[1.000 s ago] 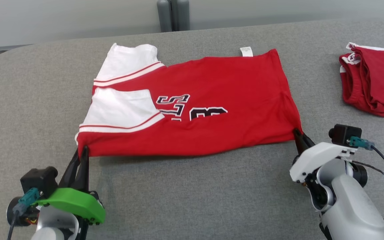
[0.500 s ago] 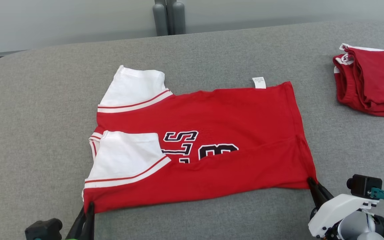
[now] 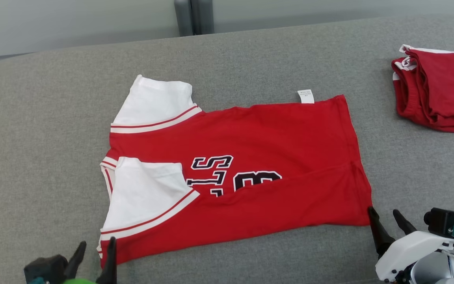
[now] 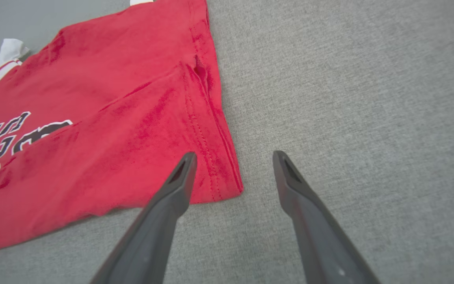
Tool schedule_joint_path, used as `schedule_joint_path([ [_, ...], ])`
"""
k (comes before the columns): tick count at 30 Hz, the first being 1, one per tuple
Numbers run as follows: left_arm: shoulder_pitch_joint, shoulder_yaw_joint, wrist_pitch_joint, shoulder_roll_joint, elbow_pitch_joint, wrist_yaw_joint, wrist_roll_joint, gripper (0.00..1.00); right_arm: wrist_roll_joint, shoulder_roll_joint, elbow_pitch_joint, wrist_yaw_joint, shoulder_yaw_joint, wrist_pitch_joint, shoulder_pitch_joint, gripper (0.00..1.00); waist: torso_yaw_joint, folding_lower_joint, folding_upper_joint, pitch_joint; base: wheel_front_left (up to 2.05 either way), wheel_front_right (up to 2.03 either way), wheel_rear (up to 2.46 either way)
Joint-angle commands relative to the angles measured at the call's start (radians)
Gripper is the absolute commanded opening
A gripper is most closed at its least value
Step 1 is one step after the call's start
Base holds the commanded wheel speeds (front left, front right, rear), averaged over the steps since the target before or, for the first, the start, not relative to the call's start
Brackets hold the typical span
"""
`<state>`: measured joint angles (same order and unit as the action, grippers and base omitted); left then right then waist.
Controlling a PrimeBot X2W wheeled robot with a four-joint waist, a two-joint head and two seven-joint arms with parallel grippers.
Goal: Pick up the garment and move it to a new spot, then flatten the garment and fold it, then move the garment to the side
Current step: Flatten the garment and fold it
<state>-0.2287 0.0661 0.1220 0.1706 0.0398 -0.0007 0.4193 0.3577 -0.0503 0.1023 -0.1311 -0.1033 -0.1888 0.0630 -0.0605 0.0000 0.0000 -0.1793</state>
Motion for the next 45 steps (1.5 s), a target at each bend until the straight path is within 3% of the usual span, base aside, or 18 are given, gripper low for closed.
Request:
schedule_joint_path([
  [1, 0.047, -0.007, 0.002, 0.018, 0.011, -0.003, -0.015, 1.00, -0.015, -0.001, -0.020, 0.001, -0.004, 0.011, -0.001, 1.00, -0.006, 0.0000, 0.0000, -0.013, 0.00, 0.00, 0.00],
  [8, 0.274, -0.013, 0.064, 0.125, -0.014, -0.030, -0.061, 1.00, -0.053, -0.009, -0.091, 0.001, 0.048, 0.026, -0.086, 1.00, -0.040, 0.0000, 0.0000, -0.073, 0.00, 0.00, 0.00],
  [14, 0.551, 0.037, 0.165, 0.187, -0.120, -0.075, -0.091, 1.00, -0.065, -0.033, -0.107, 0.001, 0.123, 0.018, -0.188, 1.00, -0.071, 0.0000, 0.0000, -0.147, 0.00, 0.00, 0.00],
  [20, 0.797, 0.102, 0.233, 0.175, -0.275, -0.096, -0.110, 1.00, -0.066, -0.050, -0.099, 0.001, 0.192, 0.028, -0.288, 1.00, -0.104, 0.0000, 0.0000, -0.238, 0.00, 0.00, 0.00],
  [28, 1.018, 0.131, 0.268, 0.176, -0.484, -0.075, -0.157, 1.00, -0.060, -0.062, -0.087, 0.001, 0.245, 0.044, -0.365, 1.00, -0.140, 0.0000, 0.0000, -0.321, 0.00, 0.00, 0.00],
  [43, 1.191, 0.142, 0.288, 0.174, -0.744, -0.042, -0.163, 1.00, -0.053, -0.073, -0.098, 0.001, 0.261, 0.047, -0.376, 1.00, -0.170, 0.0000, 0.0000, -0.362, 0.00, 0.00, 0.00],
  [44, 1.196, 0.147, 0.289, 0.172, -0.756, -0.046, -0.163, 0.96, -0.052, -0.072, -0.099, 0.001, 0.260, 0.049, -0.375, 1.00, -0.171, 0.0000, 0.0000, -0.363, 0.00, 0.00, 0.00],
  [45, 1.200, 0.151, 0.287, 0.171, -0.764, -0.052, -0.163, 0.81, -0.052, -0.072, -0.100, 0.001, 0.260, 0.052, -0.375, 1.00, -0.171, 0.0000, 0.0000, -0.363, 0.00, 0.00, 0.00],
])
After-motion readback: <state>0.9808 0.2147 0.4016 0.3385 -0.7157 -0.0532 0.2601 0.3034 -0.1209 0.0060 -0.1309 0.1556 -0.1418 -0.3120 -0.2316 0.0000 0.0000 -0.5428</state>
